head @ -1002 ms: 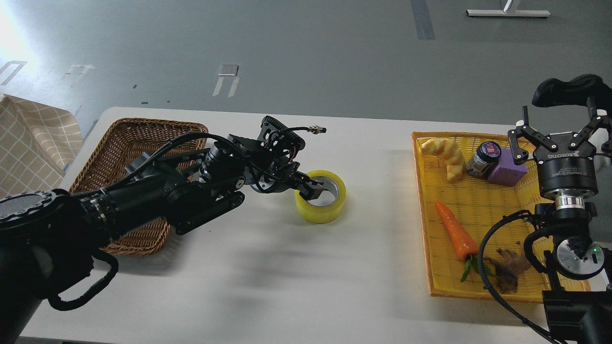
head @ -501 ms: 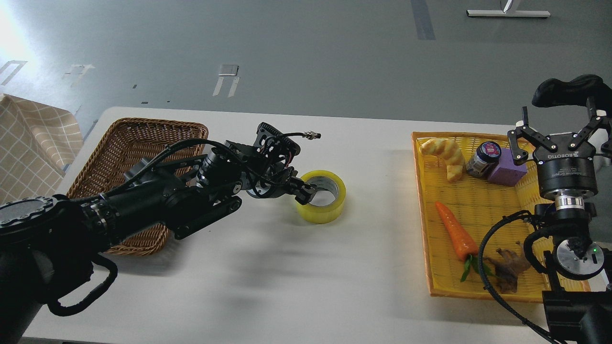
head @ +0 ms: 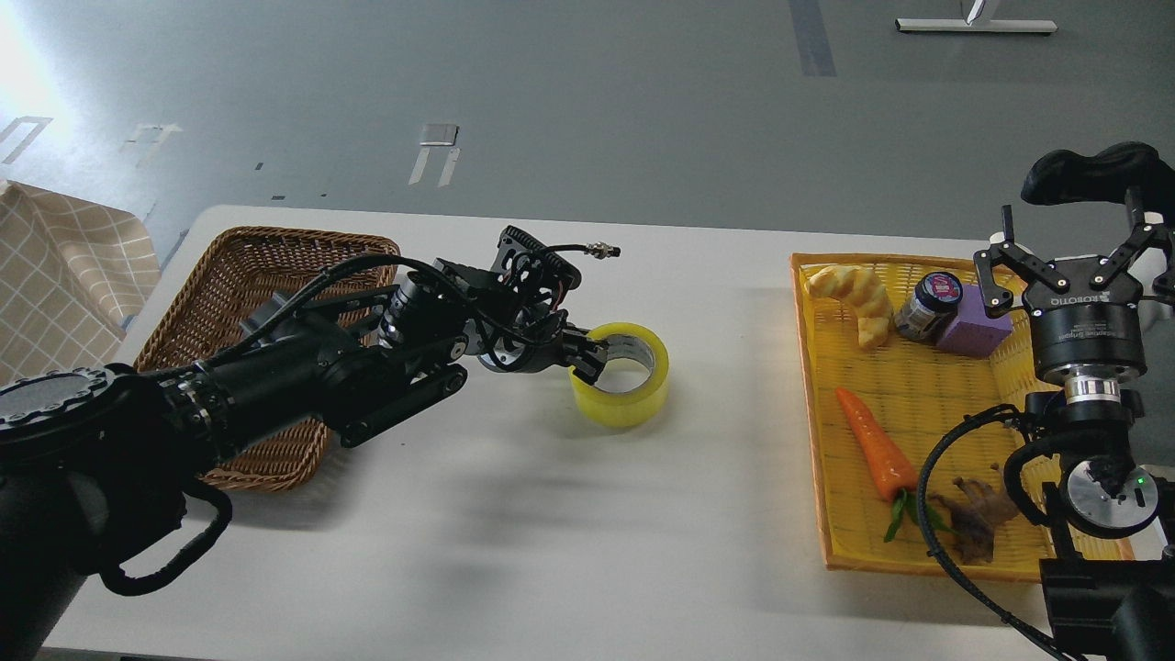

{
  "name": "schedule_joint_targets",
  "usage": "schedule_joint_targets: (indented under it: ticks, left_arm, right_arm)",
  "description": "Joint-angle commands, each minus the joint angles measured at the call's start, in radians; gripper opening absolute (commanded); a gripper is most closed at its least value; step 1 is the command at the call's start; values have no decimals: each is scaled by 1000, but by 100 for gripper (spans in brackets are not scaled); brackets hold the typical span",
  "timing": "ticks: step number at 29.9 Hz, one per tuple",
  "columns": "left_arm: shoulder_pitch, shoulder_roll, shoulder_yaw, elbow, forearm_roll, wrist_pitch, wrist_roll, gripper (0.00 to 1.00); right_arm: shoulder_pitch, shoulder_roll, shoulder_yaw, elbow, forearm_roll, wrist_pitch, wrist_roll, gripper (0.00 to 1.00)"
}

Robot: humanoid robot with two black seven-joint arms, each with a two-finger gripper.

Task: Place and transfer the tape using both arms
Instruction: 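Lift the tape roll and carry it over the woven basket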

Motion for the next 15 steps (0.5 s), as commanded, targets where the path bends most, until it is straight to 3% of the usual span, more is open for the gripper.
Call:
schedule_joint_targets:
  ticks: [1, 10, 15]
  left_arm:
    - [-48, 13, -4, -5, -2, 1, -13, 0]
    - [-181, 163, -1, -36, -71, -1, -44, 0]
    - [-183, 270, 1, -38, -69, -1, -70, 0]
  right_arm:
    - [0, -1, 0, 0, 0, 0, 1, 100]
    - [0, 2, 0, 0, 0, 0, -1, 100]
    - [0, 2, 0, 1, 0, 0, -1, 100]
